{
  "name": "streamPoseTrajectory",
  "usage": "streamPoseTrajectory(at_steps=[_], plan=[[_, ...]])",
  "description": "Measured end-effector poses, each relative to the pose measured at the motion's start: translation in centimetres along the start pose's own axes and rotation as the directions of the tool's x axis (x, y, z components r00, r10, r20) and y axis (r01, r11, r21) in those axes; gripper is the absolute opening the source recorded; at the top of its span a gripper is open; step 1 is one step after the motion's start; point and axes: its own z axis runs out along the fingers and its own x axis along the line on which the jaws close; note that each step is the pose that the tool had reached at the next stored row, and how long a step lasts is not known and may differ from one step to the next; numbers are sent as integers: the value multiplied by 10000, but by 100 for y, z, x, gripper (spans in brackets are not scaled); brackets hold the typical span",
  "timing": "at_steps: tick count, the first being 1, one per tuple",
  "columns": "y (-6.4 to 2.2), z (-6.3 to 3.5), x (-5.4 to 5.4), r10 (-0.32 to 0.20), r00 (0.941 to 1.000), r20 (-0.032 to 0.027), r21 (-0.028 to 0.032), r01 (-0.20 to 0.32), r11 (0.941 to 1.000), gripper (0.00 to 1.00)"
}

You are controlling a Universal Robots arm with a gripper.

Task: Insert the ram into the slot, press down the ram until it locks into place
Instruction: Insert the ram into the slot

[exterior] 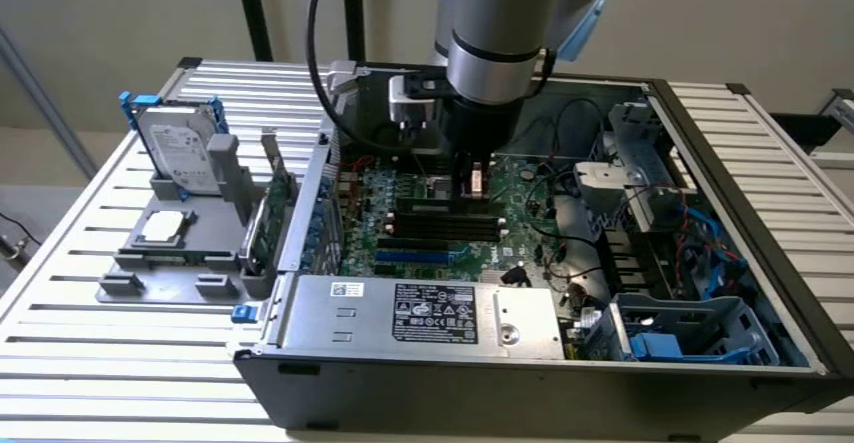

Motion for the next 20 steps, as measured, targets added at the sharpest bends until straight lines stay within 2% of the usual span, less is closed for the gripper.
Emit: streamPoseTrajectory(at_steps=[8,14,17,20], plan=[[-10,139,14,271,9996,26,14,-271,9996,14],[-10,155,28,271,9996,28,21,-271,9996,14],[-4,166,61,268,9996,59,75,-268,9996,14],[19,172,74,260,9996,83,193,-261,9995,14]])
